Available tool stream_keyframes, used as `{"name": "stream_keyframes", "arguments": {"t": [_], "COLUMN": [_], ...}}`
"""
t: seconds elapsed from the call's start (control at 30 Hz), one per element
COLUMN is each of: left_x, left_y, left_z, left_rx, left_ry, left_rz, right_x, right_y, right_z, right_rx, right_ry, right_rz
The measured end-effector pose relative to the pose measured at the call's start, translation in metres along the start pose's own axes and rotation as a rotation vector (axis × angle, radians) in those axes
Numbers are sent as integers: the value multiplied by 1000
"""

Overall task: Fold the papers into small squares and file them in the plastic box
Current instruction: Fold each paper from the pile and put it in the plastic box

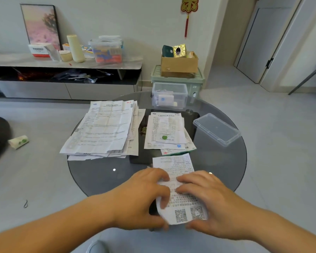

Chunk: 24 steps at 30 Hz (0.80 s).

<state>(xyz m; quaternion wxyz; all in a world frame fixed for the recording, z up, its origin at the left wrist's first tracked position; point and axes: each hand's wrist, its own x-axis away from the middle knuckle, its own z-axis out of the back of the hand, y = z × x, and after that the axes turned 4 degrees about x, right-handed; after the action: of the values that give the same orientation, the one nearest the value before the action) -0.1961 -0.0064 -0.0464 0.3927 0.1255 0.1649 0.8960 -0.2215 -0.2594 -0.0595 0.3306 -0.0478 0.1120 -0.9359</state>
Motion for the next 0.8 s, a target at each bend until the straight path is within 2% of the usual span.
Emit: {"name": "stream_keyframes", "arguments": {"t": [0.07,0.17,0.3,0.43,0.53,0.63,0.8], "left_x": [-2,-6,-21,-35,-41,-42,-42], "left_y": [0,-4,-12,-18,-20,-20,-23], "left_z": [6,15,15,12,9,2,-1], "left_rx": [149,392,365,332,270,179,-4], "left_ry": [47,147,288,355,350,326,223], "left_rz": [23,150,322,430,451,396,298], "right_x": [0,-8,-31,-47,-50,-52,-50], "right_y": [0,2,7,11,9,11,14], "right_z": [1,9,13,5,0,-2,-7], "right_rx": [-99,-298,-471,-392,-165,-33,-37], "right_ry": [49,111,212,245,186,188,215], "right_rz": [-39,-194,-474,-546,-566,-555,-498]}}
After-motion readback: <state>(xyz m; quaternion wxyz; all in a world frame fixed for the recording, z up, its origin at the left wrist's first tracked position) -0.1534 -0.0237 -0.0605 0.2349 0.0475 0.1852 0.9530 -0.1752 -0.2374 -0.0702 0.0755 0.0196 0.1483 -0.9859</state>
